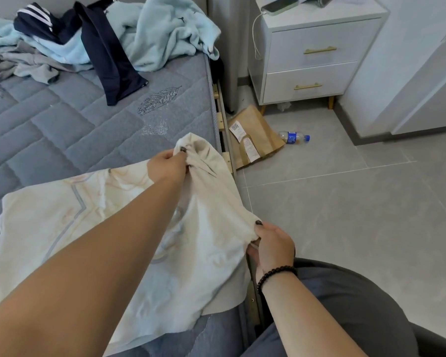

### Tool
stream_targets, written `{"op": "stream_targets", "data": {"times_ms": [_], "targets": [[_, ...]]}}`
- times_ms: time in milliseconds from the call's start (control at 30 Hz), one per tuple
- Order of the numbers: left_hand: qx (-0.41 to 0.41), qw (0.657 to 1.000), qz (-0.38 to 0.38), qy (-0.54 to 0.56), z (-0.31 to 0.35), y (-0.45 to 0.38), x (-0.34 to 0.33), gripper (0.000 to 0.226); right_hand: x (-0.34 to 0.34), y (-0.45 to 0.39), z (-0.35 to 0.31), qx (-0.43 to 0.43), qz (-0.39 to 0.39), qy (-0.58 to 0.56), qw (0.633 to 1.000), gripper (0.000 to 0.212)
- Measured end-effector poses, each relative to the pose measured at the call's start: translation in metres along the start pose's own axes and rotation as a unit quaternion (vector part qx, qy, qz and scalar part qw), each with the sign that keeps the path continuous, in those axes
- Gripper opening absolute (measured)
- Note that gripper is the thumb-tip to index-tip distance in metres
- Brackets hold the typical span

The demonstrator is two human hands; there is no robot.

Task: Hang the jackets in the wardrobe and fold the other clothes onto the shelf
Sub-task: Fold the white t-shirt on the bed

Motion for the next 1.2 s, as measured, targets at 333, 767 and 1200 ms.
{"op": "stream_targets", "data": {"times_ms": [333,767,1200], "targets": [[-0.154,0.931,-0.273,-0.185,-0.005,0.035,-0.018,0.053,0.017,0.010,0.000,-0.104,-0.038,-0.009,0.994,0.005],[-0.363,0.808,-0.050,-0.461,-0.136,0.086,0.048,0.060,0.012,0.003,-0.014,-0.041,0.022,0.212,0.976,0.033],[-0.244,0.956,-0.103,-0.123,-0.167,0.134,0.137,0.076,-0.032,0.056,-0.017,0.130,0.097,0.321,0.933,0.053]]}}
Point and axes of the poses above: each hand's wrist, its own y-axis away from the middle knuckle, its own x-axis out of the back of the hand, z = x × y, the point moved 1 cm from there along -y, towards the middle knuckle, and after that the axes turned 11 degrees about x, right-handed, at the moved point
